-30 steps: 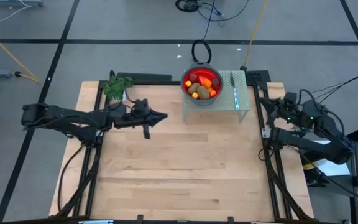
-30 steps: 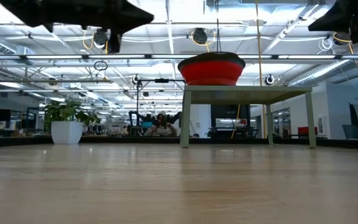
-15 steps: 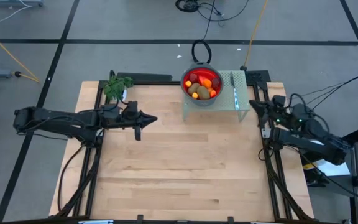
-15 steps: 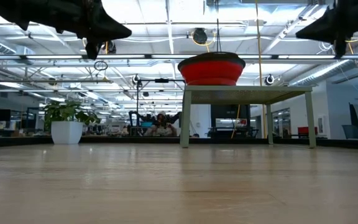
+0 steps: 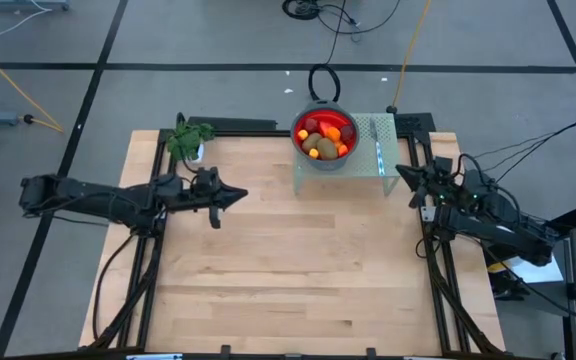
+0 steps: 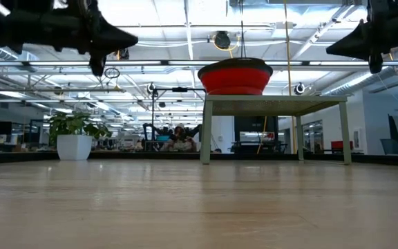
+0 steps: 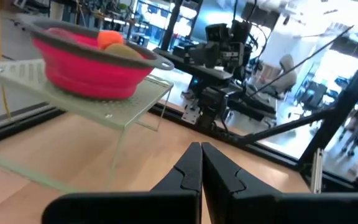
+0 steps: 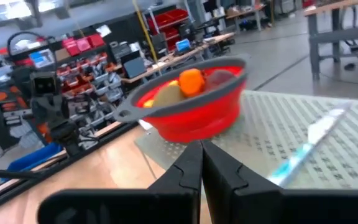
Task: Pick & Place Fruit
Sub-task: Return to Home Position
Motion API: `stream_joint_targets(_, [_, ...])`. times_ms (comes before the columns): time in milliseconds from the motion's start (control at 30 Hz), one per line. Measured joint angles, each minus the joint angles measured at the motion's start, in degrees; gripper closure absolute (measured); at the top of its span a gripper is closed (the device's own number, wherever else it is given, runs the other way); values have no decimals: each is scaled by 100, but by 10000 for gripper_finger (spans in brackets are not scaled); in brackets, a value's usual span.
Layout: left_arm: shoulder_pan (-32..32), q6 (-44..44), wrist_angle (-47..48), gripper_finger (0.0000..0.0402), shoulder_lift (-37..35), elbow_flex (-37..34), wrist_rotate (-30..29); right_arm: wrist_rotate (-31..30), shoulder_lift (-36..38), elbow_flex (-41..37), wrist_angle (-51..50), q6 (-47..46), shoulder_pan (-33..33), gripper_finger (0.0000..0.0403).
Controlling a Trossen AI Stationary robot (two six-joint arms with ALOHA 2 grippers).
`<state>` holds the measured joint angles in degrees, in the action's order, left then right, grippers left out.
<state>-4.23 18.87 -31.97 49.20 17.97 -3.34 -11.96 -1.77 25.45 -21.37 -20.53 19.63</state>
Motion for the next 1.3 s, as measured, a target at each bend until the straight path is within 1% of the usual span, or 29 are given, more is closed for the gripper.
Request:
stream_joint_targets(100, [0,101,-261,400,-220,-372,-65,-8,65,-11,-225,-206,1,403])
stream_joint_targets(200, [0,184,-266,401,-497,-665,-228,14,67,-138,-102,-375,-1,403])
stream_joint_targets(267, [0,187,-258,400,-665,-836,-287,8,65,-305,47,-427,-1,403])
stream_joint_targets(367, [0,184,-266,400,-925,-1024,-294,105,65,-630,547,-411,-1,403])
stream_joint_targets(433, [0,185,-265,400,-1081,-1144,-294,303,65,-864,885,-337,-1,403])
stream_joint_targets(533, [0,169,-262,400,-1262,-1268,-297,770,63,-1059,1173,-162,-1,403])
stream_joint_targets(667, [-5,73,-260,398,-1383,-1394,-299,1194,65,-1075,1183,348,-1,403])
stream_joint_targets(800, [-58,77,-258,400,-1411,-1484,-301,1802,51,-1075,1148,852,-1,403])
stream_joint_targets(900, [-122,75,-254,399,-1411,-1503,-301,1795,-54,-1169,1301,884,-4,403])
stream_joint_targets(1033, [-228,49,-256,399,-1411,-1503,-301,1822,-343,-1492,2250,915,-47,403])
stream_joint_targets(1167, [-328,72,-256,397,-1411,-1503,-301,1822,-744,-1674,2583,988,-296,403])
stream_joint_targets(1300, [-407,71,-258,397,-1409,-1503,-290,1816,-1110,-1685,2822,970,-650,403])
